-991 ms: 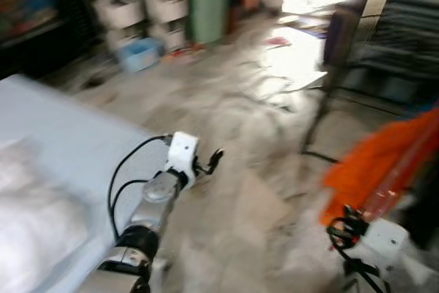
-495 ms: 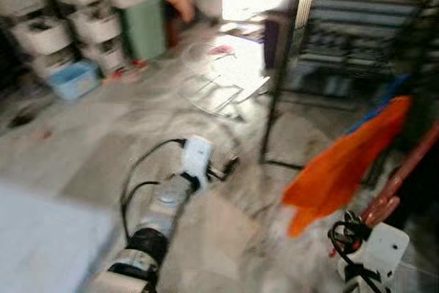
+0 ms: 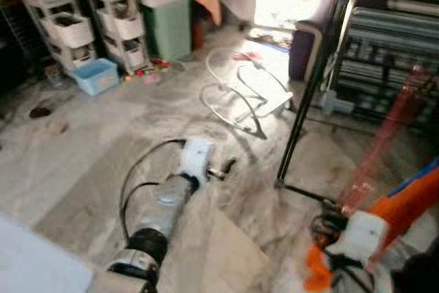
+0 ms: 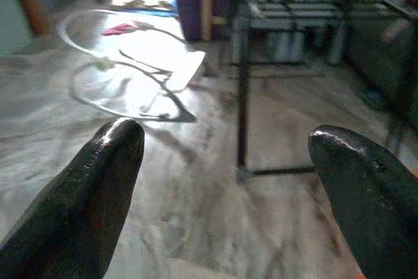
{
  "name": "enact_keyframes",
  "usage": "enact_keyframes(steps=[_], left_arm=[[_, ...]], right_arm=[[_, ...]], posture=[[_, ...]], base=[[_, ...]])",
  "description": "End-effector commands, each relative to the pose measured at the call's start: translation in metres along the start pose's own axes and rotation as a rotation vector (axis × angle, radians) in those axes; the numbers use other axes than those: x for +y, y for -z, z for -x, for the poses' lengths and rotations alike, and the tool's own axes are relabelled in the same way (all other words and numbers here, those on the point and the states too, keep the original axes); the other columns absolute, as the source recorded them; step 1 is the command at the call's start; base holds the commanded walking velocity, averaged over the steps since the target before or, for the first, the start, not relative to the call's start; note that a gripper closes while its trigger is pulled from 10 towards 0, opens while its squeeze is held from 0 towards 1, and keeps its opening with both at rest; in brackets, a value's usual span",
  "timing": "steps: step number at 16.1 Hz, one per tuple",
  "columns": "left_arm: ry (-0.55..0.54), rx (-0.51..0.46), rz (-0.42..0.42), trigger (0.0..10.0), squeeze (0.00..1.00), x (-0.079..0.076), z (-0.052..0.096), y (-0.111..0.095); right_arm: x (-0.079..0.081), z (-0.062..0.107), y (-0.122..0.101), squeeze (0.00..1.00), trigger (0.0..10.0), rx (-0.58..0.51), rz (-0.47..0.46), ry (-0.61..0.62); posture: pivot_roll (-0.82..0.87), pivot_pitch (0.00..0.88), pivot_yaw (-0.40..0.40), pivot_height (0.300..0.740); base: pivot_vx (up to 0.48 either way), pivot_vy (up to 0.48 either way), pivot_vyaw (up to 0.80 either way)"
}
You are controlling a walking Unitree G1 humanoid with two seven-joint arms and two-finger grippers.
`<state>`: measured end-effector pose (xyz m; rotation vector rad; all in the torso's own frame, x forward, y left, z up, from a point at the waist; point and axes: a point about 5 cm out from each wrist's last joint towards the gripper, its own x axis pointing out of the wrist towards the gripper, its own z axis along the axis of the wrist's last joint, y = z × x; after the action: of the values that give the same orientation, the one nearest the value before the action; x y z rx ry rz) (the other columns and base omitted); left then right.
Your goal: Hang hanger
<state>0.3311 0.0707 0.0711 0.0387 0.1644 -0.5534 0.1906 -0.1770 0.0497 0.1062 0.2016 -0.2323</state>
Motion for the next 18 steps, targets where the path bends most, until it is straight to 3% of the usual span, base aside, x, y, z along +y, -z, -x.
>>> enact_keyframes(steps=[1, 6, 10, 11, 15, 18], left_arm=[[0.005, -0.001, -0.001, 10.0, 0.0, -0.006, -0.004, -0.002], [0.118, 0.027, 0.018, 10.0, 0.0, -0.019, -0.002, 0.006], [0.101, 0.065, 0.023, 10.0, 0.0, -0.02, -0.002, 0.011], [0.109, 0.069, 0.026, 10.0, 0.0, -0.021, -0.003, 0.011], [0.127, 0.07, 0.027, 10.0, 0.0, -0.023, -0.003, 0.011], [0.175, 0.068, 0.028, 10.0, 0.0, -0.026, -0.003, 0.01]], right_arm=[[-0.004, 0.003, 0.005, 0.0, 10.0, 0.028, 0.027, -0.004], [0.0, 0.005, 0.012, 0.0, 10.0, 0.064, -0.019, 0.01], [0.005, 0.022, 0.046, 0.0, 10.0, 0.203, -0.008, -0.025], [0.003, 0.033, 0.062, 0.0, 10.0, 0.24, 0.009, -0.026], [-0.004, 0.056, 0.092, 0.0, 10.0, 0.339, 0.001, -0.011], [-0.012, 0.063, 0.106, 0.0, 10.0, 0.423, -0.033, 0.033]], posture=[[-0.08, 0.0, 0.002, 0.74], [-0.08, 0.0, 0.001, 0.74], [-0.09, 0.0, 0.0, 0.74], [-0.09, 0.0, 0.0, 0.74], [-0.1, 0.0, 0.008, 0.74], [-0.11, 0.0, 0.023, 0.74]], base=[[0.0, 0.0, 0.54], [0.0, 0.0, 0.0], [0.0, 0.0, 0.0], [0.0, 0.0, 0.0], [0.0, 0.0, 0.0], [0.0, 0.0, 0.0]])
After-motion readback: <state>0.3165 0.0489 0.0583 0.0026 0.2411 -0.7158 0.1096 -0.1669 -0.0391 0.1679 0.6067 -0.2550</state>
